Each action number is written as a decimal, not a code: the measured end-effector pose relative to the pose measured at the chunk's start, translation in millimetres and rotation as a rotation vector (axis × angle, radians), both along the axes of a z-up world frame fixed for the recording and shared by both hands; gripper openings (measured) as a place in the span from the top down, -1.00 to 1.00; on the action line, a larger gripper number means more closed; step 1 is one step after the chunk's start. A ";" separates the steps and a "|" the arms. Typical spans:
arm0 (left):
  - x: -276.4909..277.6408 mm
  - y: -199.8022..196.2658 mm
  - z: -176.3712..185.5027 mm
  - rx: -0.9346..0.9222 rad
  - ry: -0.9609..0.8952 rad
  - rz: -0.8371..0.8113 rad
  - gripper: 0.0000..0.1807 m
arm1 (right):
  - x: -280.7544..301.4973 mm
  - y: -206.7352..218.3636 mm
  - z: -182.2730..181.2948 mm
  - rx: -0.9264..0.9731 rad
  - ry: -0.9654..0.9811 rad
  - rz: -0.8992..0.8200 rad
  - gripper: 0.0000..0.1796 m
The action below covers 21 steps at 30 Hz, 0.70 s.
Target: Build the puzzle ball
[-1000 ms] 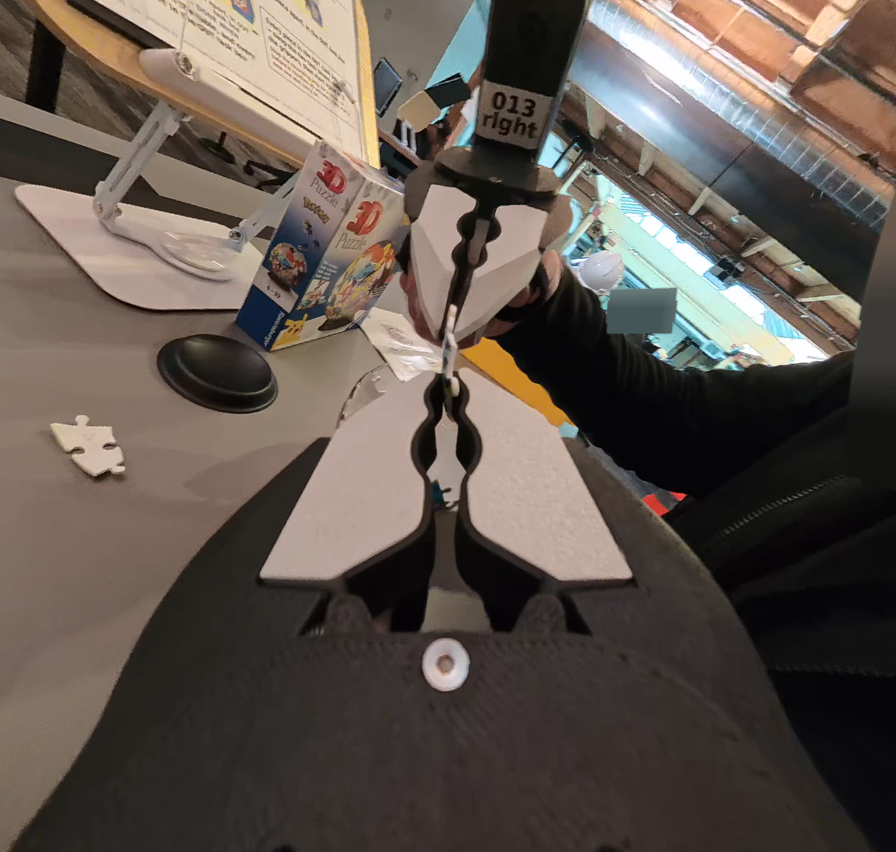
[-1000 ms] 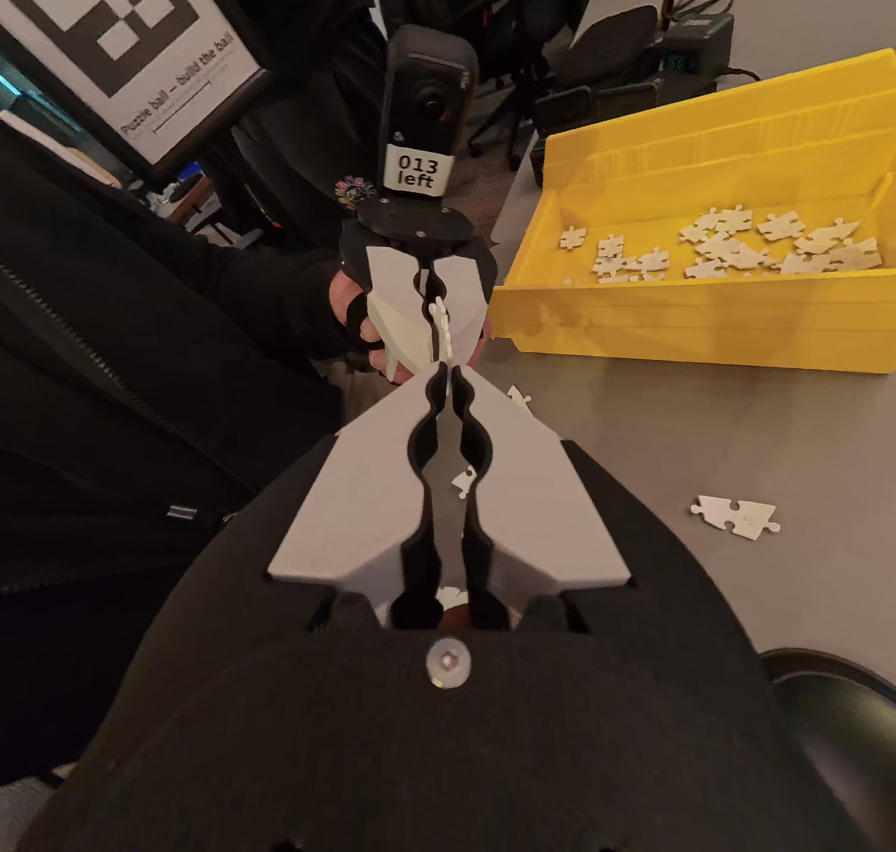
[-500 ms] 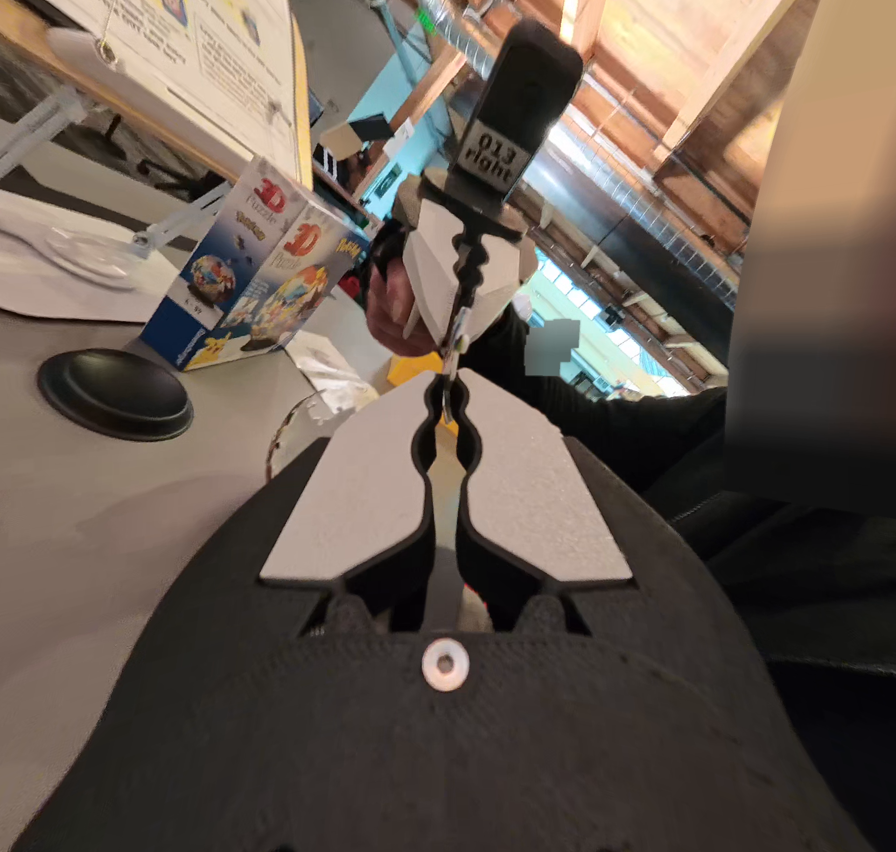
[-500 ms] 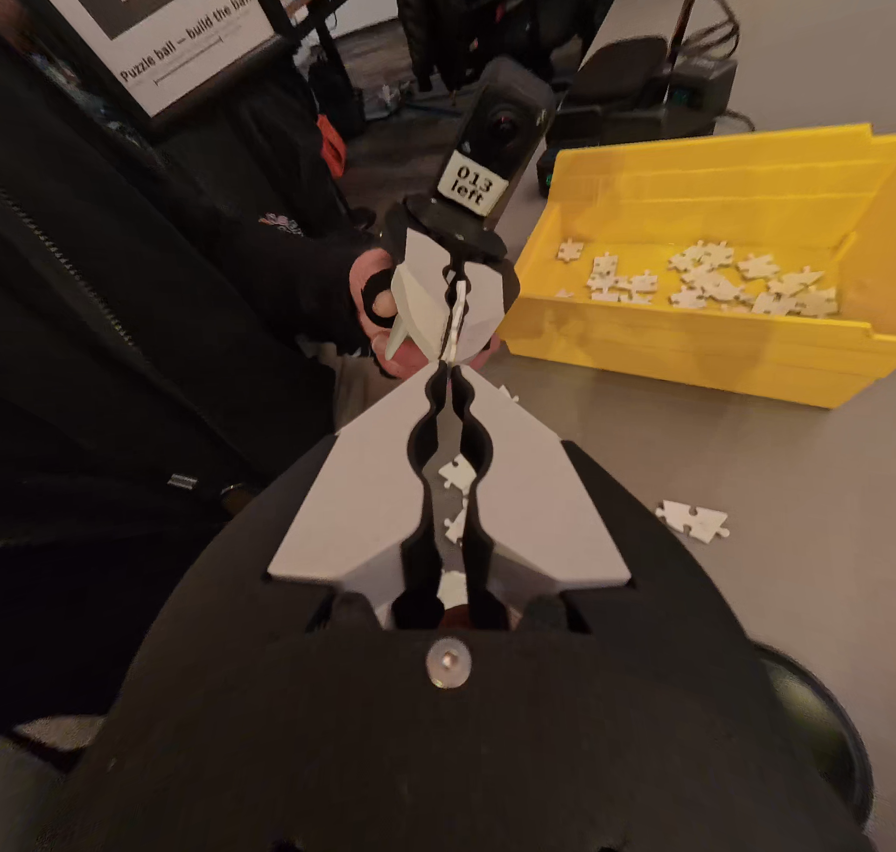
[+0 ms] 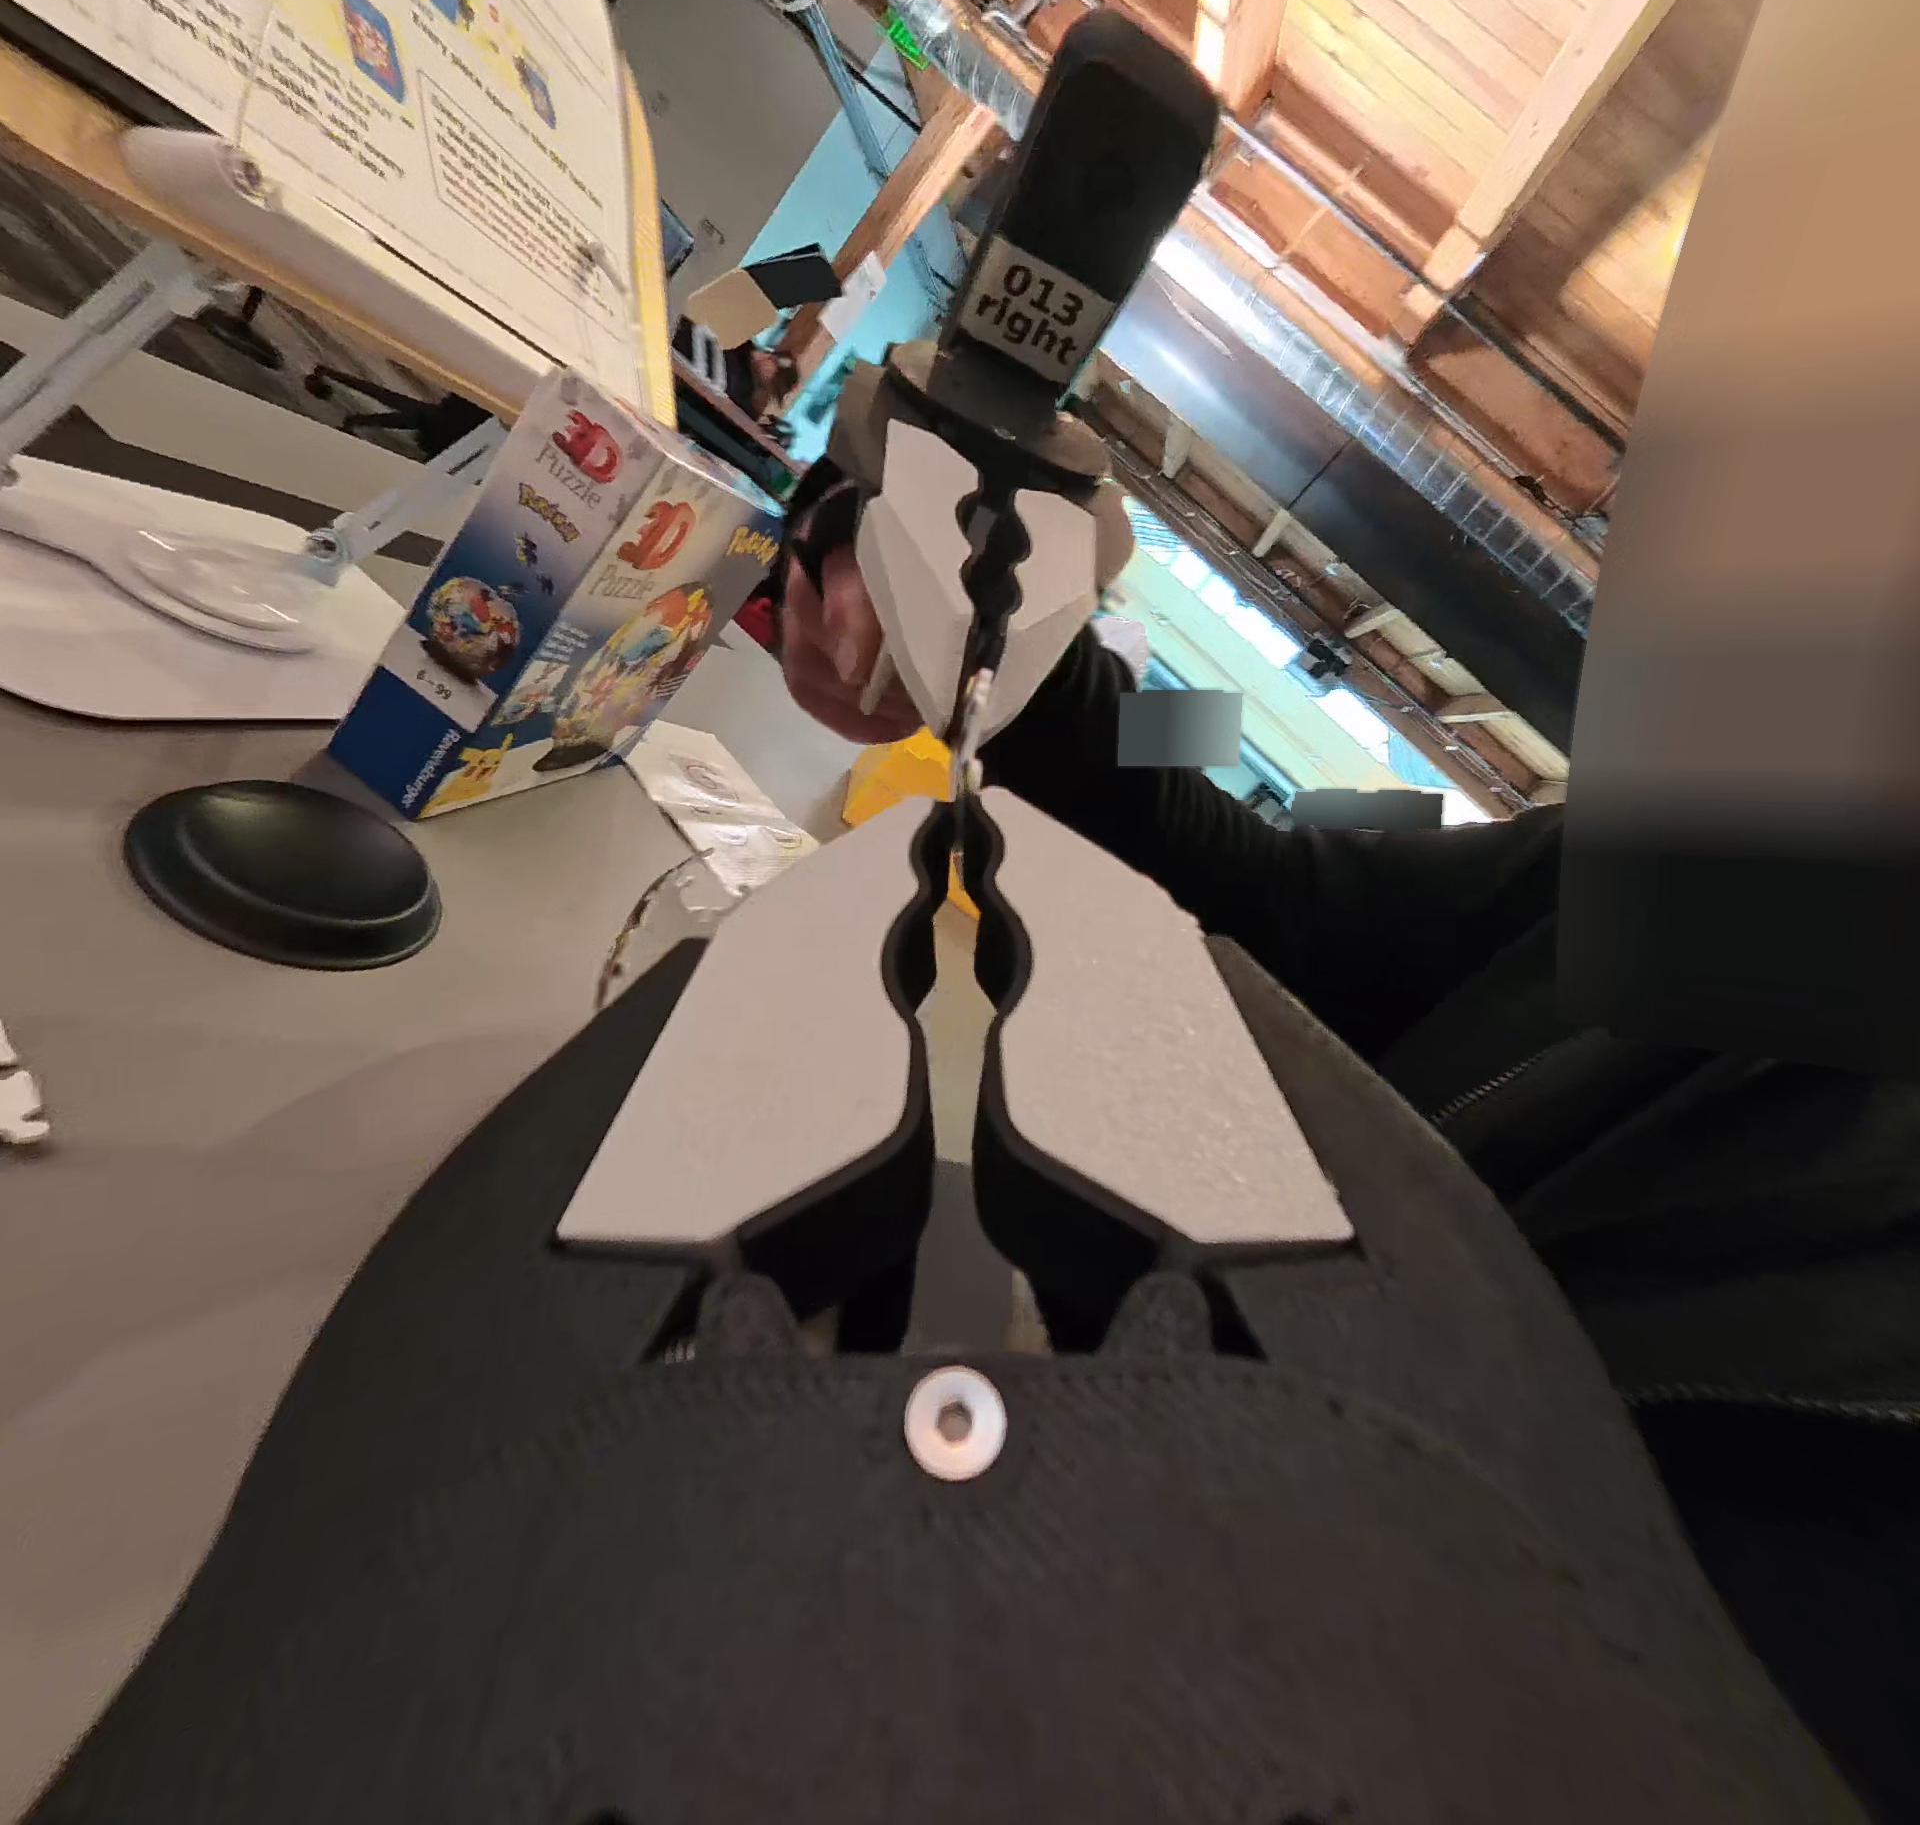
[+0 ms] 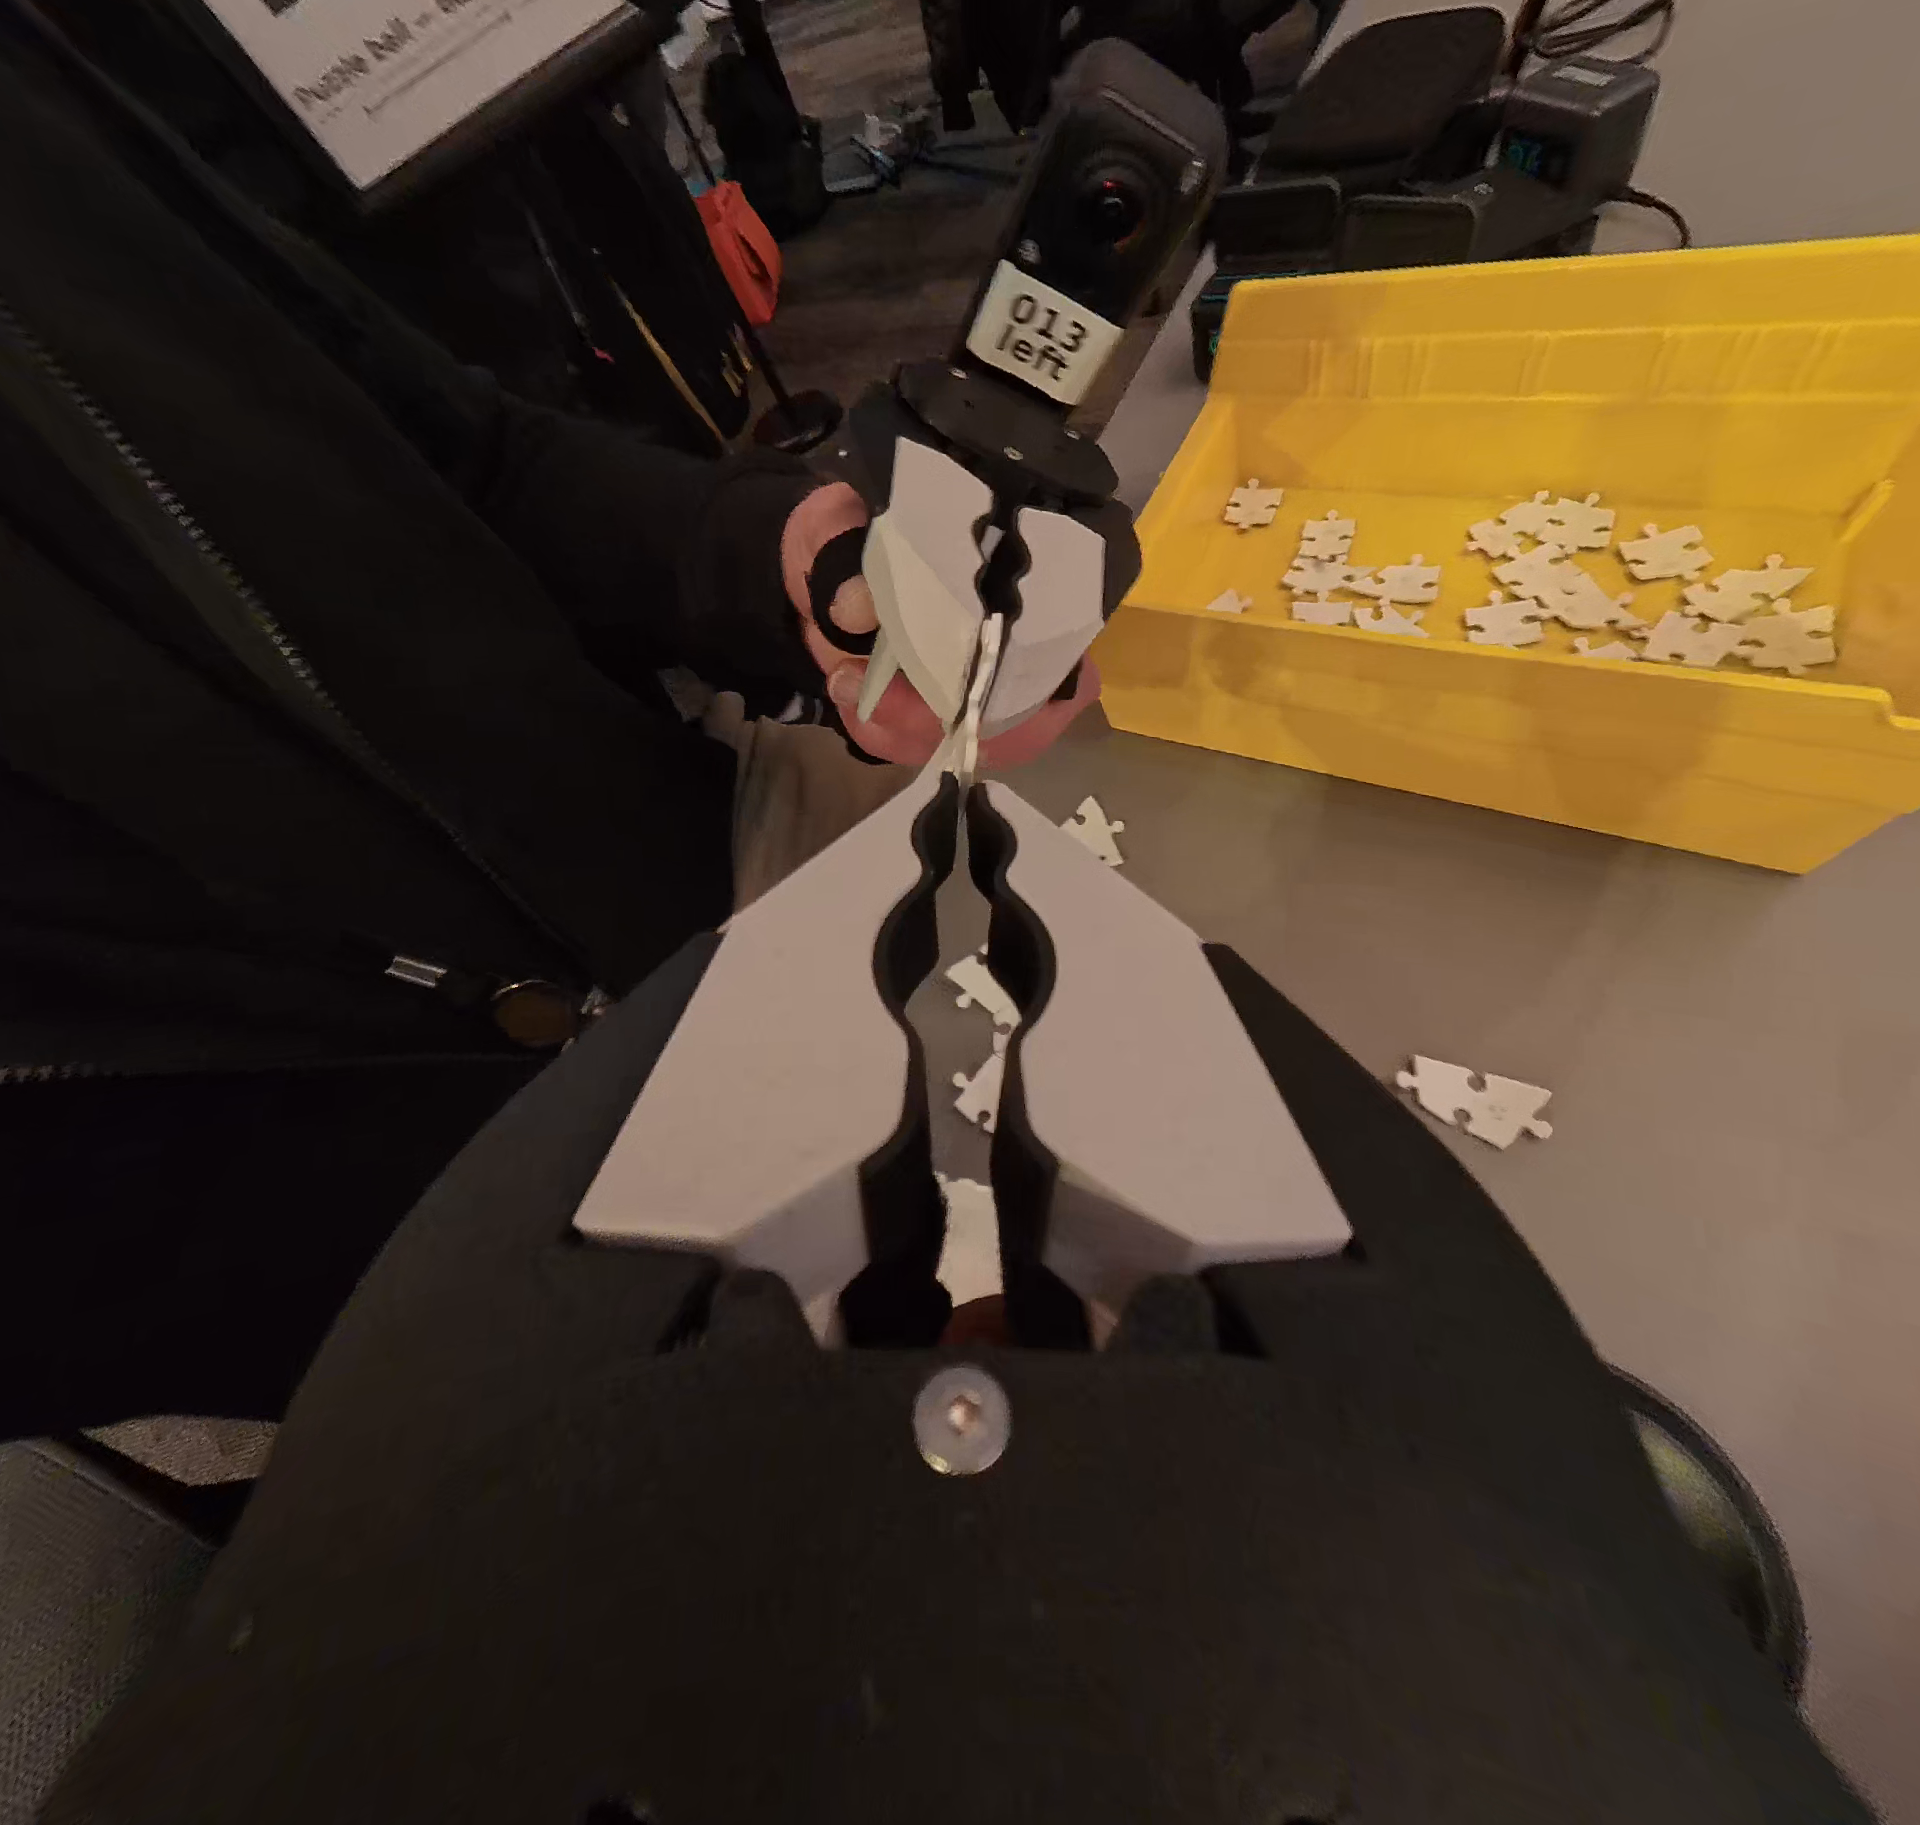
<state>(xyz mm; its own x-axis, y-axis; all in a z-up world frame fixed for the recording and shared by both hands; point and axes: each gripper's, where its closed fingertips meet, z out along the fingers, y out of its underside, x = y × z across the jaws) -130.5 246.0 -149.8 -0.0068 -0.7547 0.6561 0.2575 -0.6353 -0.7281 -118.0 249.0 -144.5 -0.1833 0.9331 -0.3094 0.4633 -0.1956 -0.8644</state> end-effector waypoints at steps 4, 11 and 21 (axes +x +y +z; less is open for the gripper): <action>0.8 -5.6 6.9 -0.014 -0.087 -0.046 0.98 | 0.0 -3.7 7.7 -0.064 0.068 0.038 1.00; -8.2 21.4 -13.3 0.084 0.205 0.247 0.98 | -7.1 17.5 -15.3 0.069 -0.093 -0.190 1.00; -14.8 37.7 -21.4 0.110 0.393 0.484 0.98 | -14.7 33.2 -22.6 0.329 -0.199 -0.343 1.00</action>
